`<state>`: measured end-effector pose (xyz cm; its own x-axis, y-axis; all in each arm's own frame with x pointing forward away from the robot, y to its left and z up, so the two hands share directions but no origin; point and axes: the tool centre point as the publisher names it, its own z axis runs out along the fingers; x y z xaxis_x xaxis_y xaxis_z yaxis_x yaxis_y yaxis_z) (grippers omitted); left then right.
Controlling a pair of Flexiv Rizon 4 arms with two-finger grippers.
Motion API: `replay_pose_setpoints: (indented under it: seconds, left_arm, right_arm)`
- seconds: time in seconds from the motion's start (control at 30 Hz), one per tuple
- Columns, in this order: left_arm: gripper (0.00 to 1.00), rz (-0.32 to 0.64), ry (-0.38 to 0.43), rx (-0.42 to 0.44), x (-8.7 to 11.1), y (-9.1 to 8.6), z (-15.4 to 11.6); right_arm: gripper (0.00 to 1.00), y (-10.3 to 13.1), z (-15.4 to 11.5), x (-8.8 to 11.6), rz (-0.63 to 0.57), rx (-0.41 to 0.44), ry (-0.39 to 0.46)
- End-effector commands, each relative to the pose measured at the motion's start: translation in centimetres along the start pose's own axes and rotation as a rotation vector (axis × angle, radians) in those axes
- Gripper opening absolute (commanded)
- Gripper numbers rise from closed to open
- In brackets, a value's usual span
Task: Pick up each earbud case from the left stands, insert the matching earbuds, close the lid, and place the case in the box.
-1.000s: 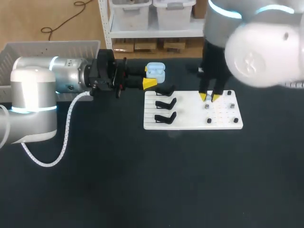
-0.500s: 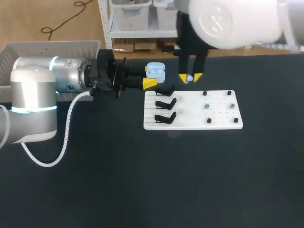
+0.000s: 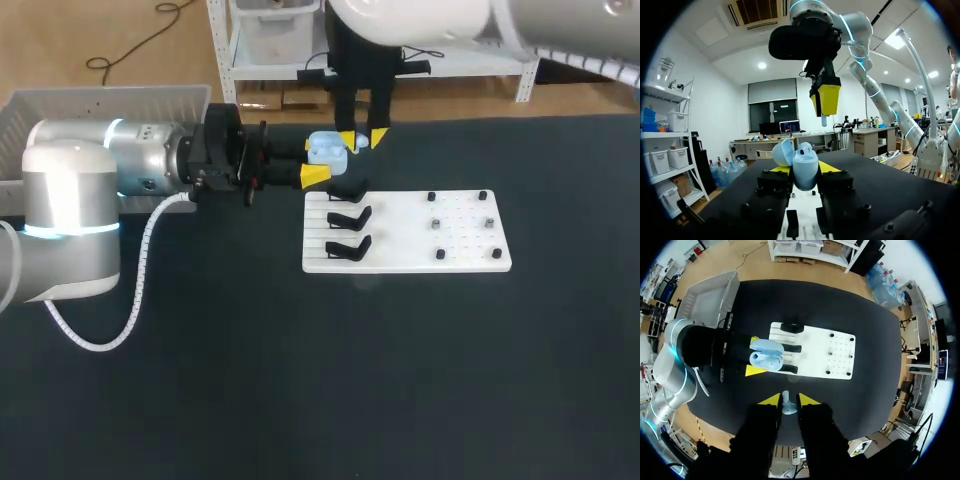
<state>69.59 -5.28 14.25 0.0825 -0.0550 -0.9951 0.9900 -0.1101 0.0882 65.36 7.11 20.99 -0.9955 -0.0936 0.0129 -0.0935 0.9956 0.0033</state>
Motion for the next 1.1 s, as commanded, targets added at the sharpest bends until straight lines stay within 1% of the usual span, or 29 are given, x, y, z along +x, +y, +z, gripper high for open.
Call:
replay_pose_setpoints:
  seconds: [0.03,0.23,0.33,0.43,0.73,0.87,1.1]
  left_arm:
    - [0.00,0.003,-0.001,-0.003,0.1,0.0,0.0]
    - [0.00,0.003,-0.001,-0.003,0.1,0.0,0.0]
    - [0.00,0.003,-0.001,-0.003,0.1,0.0,0.0]
    - [0.00,0.003,-0.001,-0.003,0.1,0.0,0.0]
    - [0.00,0.003,-0.001,-0.003,0.1,0.0,0.0]
    - [0.00,0.003,-0.001,-0.003,0.1,0.0,0.0]
    - [0.00,0.003,-0.001,-0.003,0.1,0.0,0.0]
  right_arm:
    - [0.00,0.1,-0.1,-0.2,0.000,0.001,0.007]
    - [0.00,0.1,-0.1,-0.2,0.000,0.001,0.007]
    - [0.00,0.8,-0.6,-0.6,-0.079,0.009,0.002]
    - [0.00,1.6,-0.8,-1.0,-0.141,0.036,-0.009]
    - [0.00,3.2,-0.3,-2.0,-0.256,0.115,-0.028]
    - [0.00,3.4,-0.1,-2.2,-0.297,0.123,-0.031]
    - [0.00,3.1,0.5,-2.4,-0.348,0.109,-0.046]
